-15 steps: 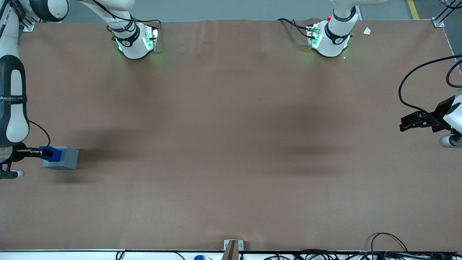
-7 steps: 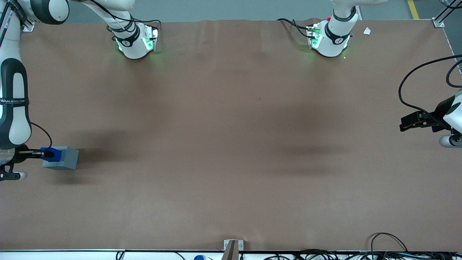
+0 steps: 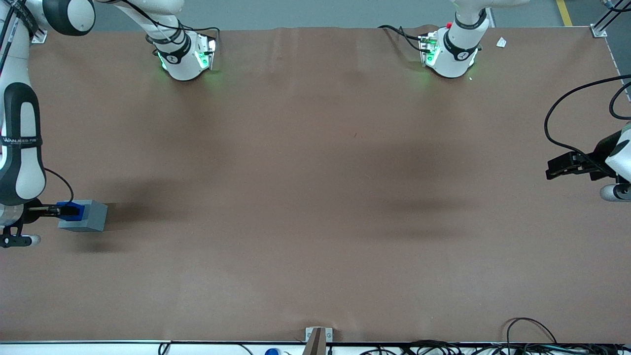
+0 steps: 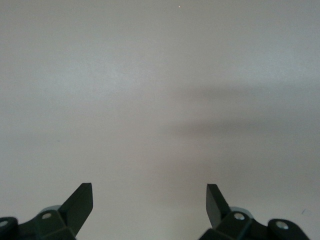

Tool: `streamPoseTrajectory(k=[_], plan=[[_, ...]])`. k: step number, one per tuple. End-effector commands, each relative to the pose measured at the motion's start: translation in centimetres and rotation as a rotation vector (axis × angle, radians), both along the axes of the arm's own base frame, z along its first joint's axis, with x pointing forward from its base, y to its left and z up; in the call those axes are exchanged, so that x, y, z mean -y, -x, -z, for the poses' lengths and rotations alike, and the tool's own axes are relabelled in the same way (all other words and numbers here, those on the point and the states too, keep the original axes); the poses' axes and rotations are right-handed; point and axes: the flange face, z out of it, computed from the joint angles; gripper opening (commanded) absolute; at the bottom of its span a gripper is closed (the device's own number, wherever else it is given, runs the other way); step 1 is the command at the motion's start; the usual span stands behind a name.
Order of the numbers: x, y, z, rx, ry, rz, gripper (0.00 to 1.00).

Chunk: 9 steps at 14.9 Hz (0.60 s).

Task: Insert blue part into gray base with right arm
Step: 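Open the right gripper and raise it off the seated block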

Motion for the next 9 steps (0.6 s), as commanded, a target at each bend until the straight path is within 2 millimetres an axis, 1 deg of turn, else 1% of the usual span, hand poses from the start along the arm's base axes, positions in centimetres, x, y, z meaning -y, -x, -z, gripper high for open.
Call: streamPoseTrajectory(k=[1,3,4,5,6,7,9], plan=[[-0.3,-0.5,-2.1,0.017,0.021,-0.037,1.00],[-0.5,-0.8,-6.1,0.070,0.034,-0.040,1.00],[-1.5,-0.6,-8.3,0.068,0.038,-0.054,1.00],[-3.1,-0.3,-10.1,0.043,0.032,-0.065,1.00],[-4.2,-0.1,-12.1,0.034,0.023,-0.070,1.00],[-5.2,0.1,-14.6,0.046,0.016,-0.074,1.00],[-7.5,1.2,-20.4,0.093,0.012,-0.052,1.00]])
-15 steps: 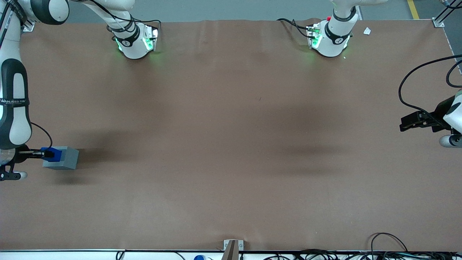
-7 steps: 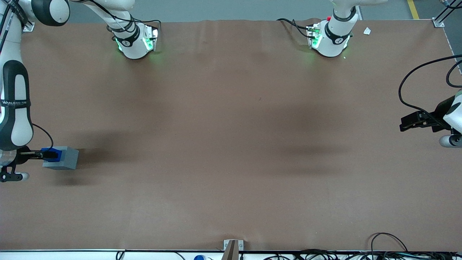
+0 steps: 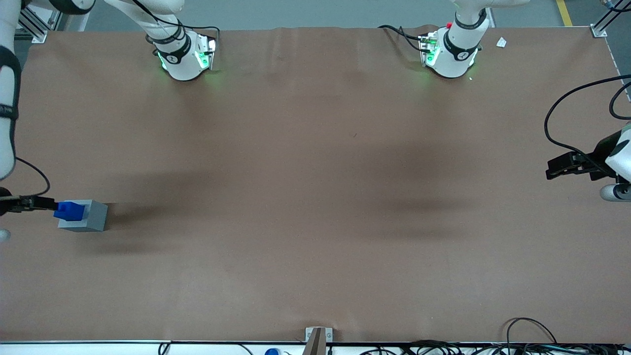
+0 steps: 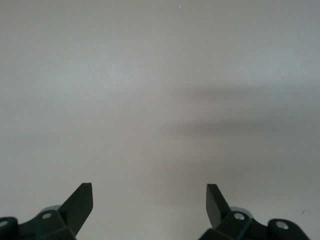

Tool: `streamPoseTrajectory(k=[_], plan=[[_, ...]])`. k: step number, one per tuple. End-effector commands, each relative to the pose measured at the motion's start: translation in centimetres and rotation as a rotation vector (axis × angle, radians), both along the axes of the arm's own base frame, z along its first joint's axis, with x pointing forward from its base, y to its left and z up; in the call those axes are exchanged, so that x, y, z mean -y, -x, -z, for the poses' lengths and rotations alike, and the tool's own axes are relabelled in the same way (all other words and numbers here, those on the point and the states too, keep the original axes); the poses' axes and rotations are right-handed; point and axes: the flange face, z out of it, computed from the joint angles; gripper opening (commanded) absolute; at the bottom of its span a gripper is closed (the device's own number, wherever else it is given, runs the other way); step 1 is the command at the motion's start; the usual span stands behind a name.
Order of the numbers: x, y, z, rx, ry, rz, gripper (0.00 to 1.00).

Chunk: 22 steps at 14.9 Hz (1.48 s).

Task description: Insert blue part into gray base with right arm

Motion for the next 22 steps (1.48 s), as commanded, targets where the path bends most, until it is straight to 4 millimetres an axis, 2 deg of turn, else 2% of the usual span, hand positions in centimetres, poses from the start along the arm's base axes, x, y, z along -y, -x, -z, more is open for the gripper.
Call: streamPoseTrajectory(k=[1,4,6,8,10,13,17,22], plan=[[-3.7,2.2,-7.1,0.041,-0.012,0.034,1.00],[-8.7,4.3,-12.1,0.048,-0.047,0.092,1.00],[-13.2,6.0,-14.9,0.032,-0.052,0.058,1.00],[-16.6,7.9,-16.6,0.029,-0.047,0.099,1.00],[-19.0,10.2,-17.7,0.057,-0.047,0.067,1.00],[-19.1,13.3,-18.6,0.133,-0.069,0.059,1.00],[-19.8,16.5,-17.8,0.149,-0.082,0.038,1.00],[-19.5,16.3,-18.7,0.158,-0.082,0.035,1.00]])
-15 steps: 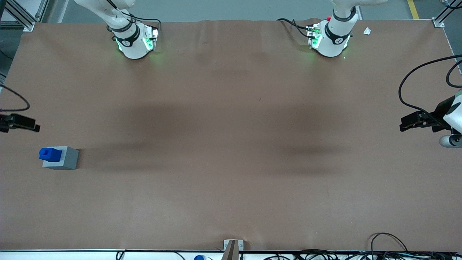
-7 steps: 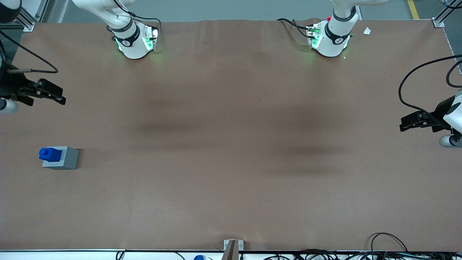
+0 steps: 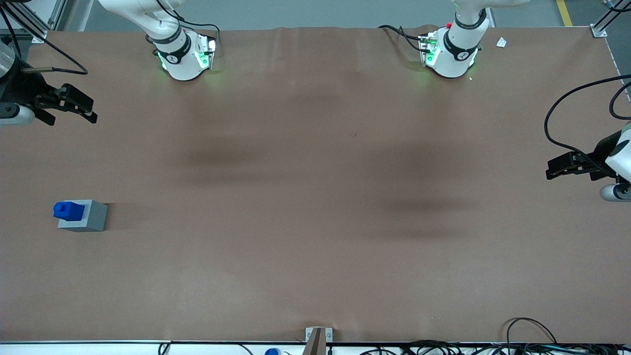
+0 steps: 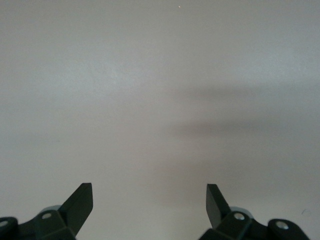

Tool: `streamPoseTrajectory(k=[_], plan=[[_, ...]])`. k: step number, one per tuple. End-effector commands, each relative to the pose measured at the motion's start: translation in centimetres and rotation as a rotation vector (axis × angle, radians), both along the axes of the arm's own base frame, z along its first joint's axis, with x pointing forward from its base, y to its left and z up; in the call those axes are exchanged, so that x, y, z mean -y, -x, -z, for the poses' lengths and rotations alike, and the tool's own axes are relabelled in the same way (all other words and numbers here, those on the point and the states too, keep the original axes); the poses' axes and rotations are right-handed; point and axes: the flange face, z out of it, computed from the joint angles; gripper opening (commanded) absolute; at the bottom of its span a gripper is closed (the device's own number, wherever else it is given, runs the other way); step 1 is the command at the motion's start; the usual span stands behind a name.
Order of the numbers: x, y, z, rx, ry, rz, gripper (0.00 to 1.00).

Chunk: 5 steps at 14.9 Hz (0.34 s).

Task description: Insert blue part into gray base with right arm

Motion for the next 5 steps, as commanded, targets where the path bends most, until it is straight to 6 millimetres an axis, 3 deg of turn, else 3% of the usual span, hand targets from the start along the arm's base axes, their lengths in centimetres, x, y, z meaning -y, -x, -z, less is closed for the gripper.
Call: streamPoseTrajectory(k=[1,5], plan=[[0.08,0.49,-0.51,0.018,-0.007,0.000,1.00],[-0.11,-0.02,-1.25,0.034,0.001,-0.005,1.00]])
